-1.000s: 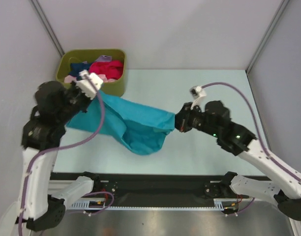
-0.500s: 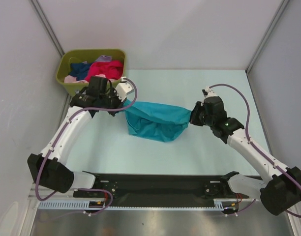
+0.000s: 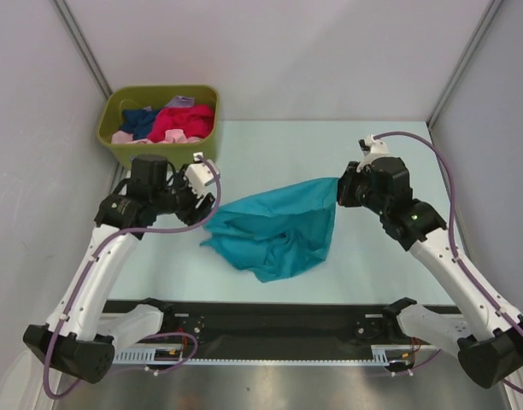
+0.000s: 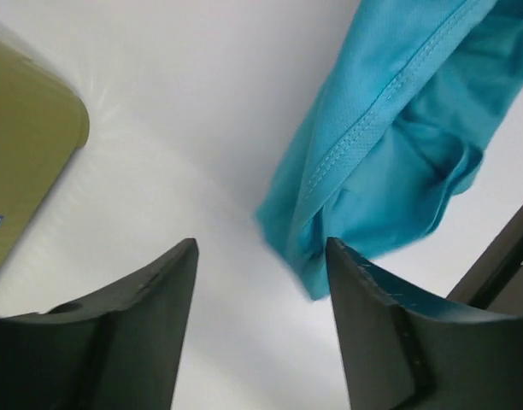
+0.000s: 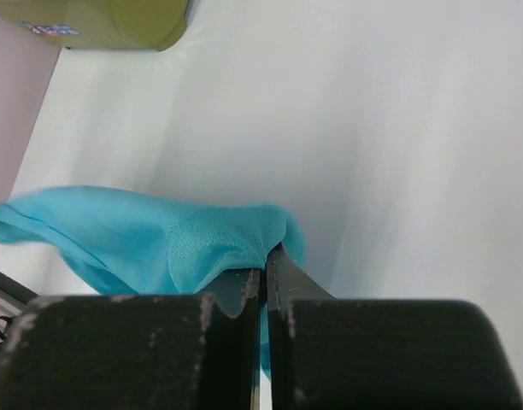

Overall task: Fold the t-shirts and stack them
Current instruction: Flatten the tshirt out

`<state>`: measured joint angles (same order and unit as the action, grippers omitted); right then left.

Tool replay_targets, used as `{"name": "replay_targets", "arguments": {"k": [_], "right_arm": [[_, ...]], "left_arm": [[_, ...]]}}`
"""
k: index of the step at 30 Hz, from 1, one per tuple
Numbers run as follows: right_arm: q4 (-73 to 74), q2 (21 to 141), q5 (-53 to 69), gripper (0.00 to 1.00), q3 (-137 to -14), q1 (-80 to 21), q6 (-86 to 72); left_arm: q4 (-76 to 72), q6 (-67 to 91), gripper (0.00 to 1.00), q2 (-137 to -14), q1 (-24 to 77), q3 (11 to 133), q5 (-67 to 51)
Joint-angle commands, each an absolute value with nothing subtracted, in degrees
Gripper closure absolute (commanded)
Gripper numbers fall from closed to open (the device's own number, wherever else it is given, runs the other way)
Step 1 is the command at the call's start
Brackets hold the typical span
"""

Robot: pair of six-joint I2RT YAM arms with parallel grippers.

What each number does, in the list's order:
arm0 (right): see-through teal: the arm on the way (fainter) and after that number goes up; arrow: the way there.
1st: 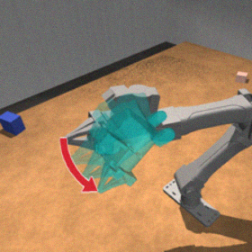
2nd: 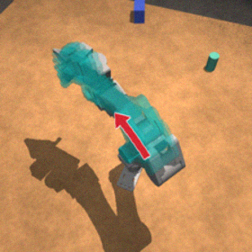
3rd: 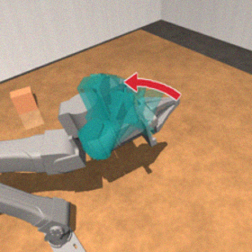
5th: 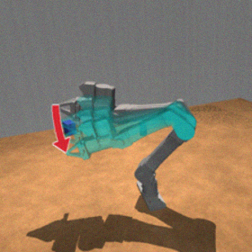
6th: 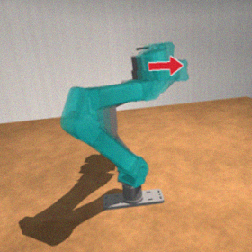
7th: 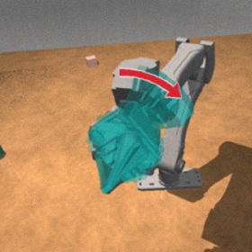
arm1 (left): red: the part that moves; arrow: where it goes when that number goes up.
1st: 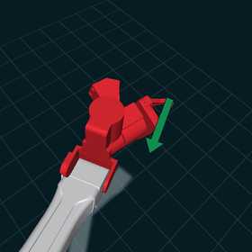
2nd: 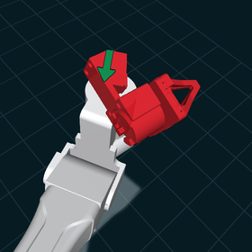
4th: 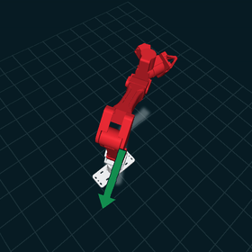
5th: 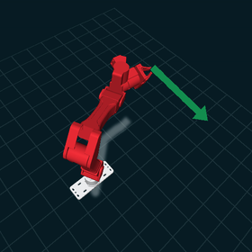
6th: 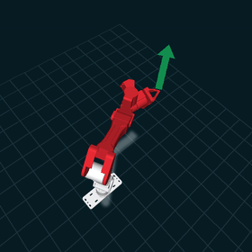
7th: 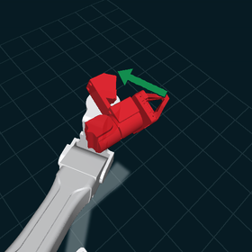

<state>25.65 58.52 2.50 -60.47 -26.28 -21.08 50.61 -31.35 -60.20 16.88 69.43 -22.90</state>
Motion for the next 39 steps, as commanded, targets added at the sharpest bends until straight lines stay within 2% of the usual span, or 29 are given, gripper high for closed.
{"name": "replay_targets", "arguments": {"k": [1,2,3,10,14,21,27,30,36,37,39], "right_arm": [[22.3,61.8,2.4,1.00,-61.2,-26.1,-18.2],[21.5,62.7,2.3,1.00,-61.7,-25.8,-18.1],[20.5,63.9,2.5,1.00,-62.4,-25.6,-18.2],[22.7,70.3,1.5,1.00,-68.4,-23.3,-19.1],[24.7,69.3,0.5,1.00,-66.9,-18.6,-22.2],[22.9,66.2,3.2,1.00,-61.1,-14.1,-24.8],[23.2,65.7,3.5,1.00,-59.4,-13.8,-24.6],[23.9,64.6,3.3,1.00,-58.4,-13.6,-24.4],[24.4,61.4,3.0,1.00,-55.8,-12.7,-24.3],[24.4,60.8,2.9,1.00,-55.6,-12.3,-24.3],[24.7,60.2,3.1,1.00,-55.9,-11.9,-24.3]], "left_arm": [[44.8,-27.5,0.31,-61.3,17.3,67.1,-20.0],[42.6,-26.0,0.24,-63.1,17.4,67.4,-19.3],[41.7,-25.3,0.23,-64.1,17.9,67.8,-17.0],[39.8,-26.9,0.21,-72.2,25.5,67.5,-15.3],[39.1,-28.2,0.14,-72.8,29.6,63.2,-17.8],[32.4,-32.4,0.14,-73.3,41.2,53.3,-10.7],[23.2,-29.9,0.15,-80.7,43.6,52.6,-3.5],[19.7,-28.1,0.23,-82.9,43.7,53.8,-2.6],[18.0,-28.8,0.52,-86.7,43.9,53.5,-1.2],[18.0,-29.3,0.66,-87.2,43.9,53.6,-1.1],[18.6,-29.3,0.85,-87.0,43.9,54.3,-1.5]]}}
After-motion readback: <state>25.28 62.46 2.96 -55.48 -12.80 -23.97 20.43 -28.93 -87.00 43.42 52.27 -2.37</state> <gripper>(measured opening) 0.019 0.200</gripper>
